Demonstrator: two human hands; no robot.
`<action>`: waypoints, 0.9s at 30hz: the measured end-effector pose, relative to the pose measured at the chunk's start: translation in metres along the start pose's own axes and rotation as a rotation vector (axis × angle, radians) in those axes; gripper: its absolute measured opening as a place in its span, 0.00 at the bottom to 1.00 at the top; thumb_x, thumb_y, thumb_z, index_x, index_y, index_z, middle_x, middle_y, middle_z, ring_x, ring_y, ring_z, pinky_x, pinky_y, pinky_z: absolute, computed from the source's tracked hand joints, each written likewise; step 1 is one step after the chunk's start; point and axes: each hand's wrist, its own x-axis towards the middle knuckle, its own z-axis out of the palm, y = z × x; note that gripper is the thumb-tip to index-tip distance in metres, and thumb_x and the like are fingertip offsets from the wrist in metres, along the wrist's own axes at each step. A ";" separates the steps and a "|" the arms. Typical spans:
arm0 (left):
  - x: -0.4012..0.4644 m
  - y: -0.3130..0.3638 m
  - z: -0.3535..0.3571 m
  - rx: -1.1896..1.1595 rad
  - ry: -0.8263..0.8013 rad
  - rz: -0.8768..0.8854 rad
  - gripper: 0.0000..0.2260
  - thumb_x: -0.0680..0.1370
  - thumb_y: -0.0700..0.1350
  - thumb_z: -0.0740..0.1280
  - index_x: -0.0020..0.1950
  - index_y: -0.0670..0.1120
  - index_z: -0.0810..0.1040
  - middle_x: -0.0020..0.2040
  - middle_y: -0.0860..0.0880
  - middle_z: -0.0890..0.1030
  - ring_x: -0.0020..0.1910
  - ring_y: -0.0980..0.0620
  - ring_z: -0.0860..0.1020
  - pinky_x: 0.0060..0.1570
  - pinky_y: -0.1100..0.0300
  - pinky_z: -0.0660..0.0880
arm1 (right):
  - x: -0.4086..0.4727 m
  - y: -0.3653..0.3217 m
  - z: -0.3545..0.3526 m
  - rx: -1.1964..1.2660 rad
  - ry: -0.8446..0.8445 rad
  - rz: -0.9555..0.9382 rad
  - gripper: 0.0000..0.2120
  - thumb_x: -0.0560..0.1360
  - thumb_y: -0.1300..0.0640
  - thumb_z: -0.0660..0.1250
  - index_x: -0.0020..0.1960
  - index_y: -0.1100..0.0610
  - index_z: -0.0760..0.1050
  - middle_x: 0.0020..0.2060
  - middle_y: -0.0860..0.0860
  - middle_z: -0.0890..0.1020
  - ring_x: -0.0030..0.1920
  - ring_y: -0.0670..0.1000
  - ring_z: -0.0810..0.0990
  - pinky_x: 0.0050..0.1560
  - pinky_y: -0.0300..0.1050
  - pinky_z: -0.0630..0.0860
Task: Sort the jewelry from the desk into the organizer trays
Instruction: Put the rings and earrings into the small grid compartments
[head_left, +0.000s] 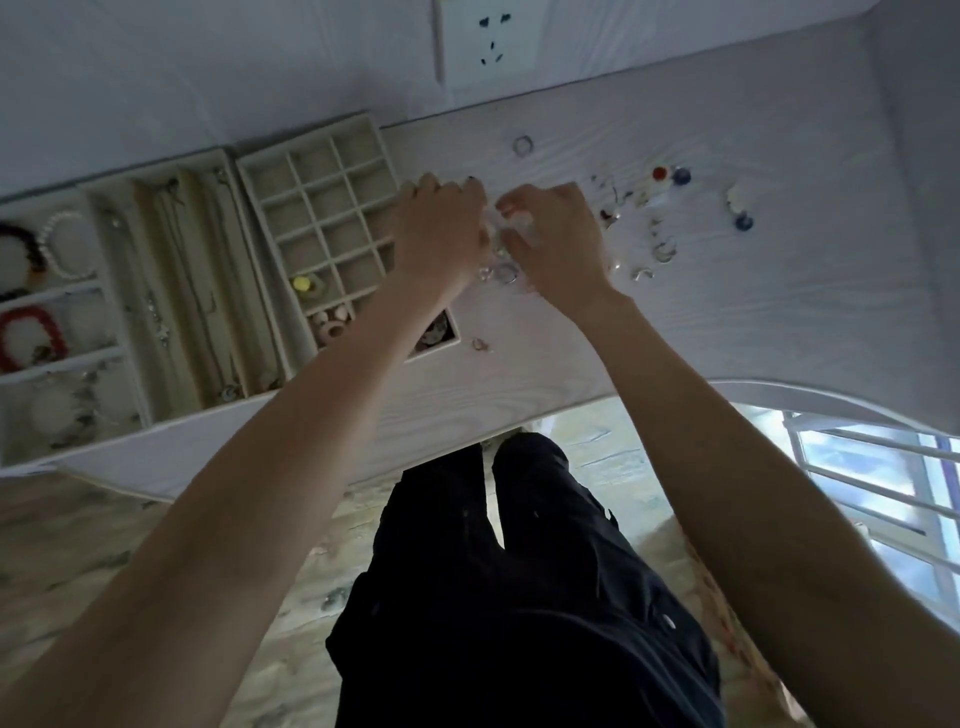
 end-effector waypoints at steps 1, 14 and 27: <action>0.002 0.000 0.001 -0.008 -0.008 -0.022 0.12 0.77 0.49 0.62 0.58 0.45 0.73 0.53 0.44 0.80 0.57 0.42 0.73 0.56 0.50 0.65 | 0.005 0.001 0.004 0.019 -0.034 0.013 0.14 0.74 0.57 0.67 0.59 0.53 0.76 0.50 0.50 0.82 0.59 0.54 0.71 0.54 0.42 0.66; -0.013 -0.014 0.007 -0.157 0.107 -0.083 0.09 0.79 0.51 0.62 0.55 0.51 0.79 0.48 0.49 0.83 0.54 0.46 0.74 0.57 0.54 0.64 | -0.002 -0.003 0.024 -0.106 0.050 -0.113 0.09 0.69 0.59 0.71 0.49 0.56 0.80 0.44 0.53 0.81 0.50 0.58 0.74 0.48 0.45 0.65; -0.081 -0.035 -0.016 -0.890 0.432 -0.107 0.07 0.78 0.44 0.66 0.54 0.46 0.81 0.47 0.55 0.81 0.46 0.55 0.78 0.47 0.60 0.74 | -0.029 -0.062 -0.010 0.507 0.165 -0.094 0.06 0.73 0.57 0.71 0.47 0.59 0.79 0.37 0.45 0.81 0.37 0.41 0.79 0.40 0.30 0.74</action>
